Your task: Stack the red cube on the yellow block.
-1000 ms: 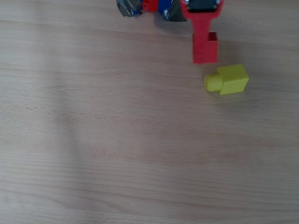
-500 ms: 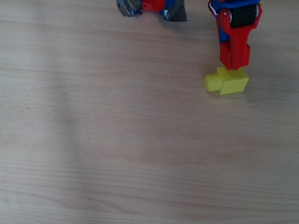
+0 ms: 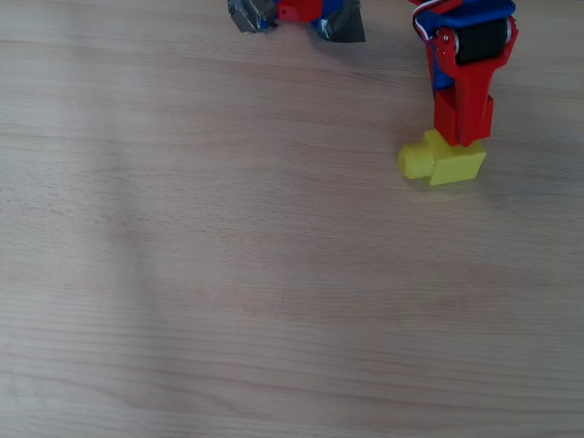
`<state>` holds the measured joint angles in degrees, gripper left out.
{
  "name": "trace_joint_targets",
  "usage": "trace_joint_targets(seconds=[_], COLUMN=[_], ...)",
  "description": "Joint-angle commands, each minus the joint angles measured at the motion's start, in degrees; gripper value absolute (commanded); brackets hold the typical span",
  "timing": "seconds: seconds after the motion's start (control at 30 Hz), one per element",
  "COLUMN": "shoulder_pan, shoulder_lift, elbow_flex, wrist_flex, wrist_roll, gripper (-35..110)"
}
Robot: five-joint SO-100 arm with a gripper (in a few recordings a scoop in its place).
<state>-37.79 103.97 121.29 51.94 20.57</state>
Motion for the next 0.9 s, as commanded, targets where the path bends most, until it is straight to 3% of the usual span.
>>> trace_joint_targets(seconds=[0.0, 0.53, 0.87], shoulder_pan=[-0.4, -1.0, -0.4], shoulder_lift=[0.8, -5.8, -4.2], elbow_flex=[-5.1, -13.2, -13.0], wrist_flex=[-0.4, 5.0, 4.6], wrist_roll=[0.1, 1.1, 1.3], gripper=[2, 4, 16])
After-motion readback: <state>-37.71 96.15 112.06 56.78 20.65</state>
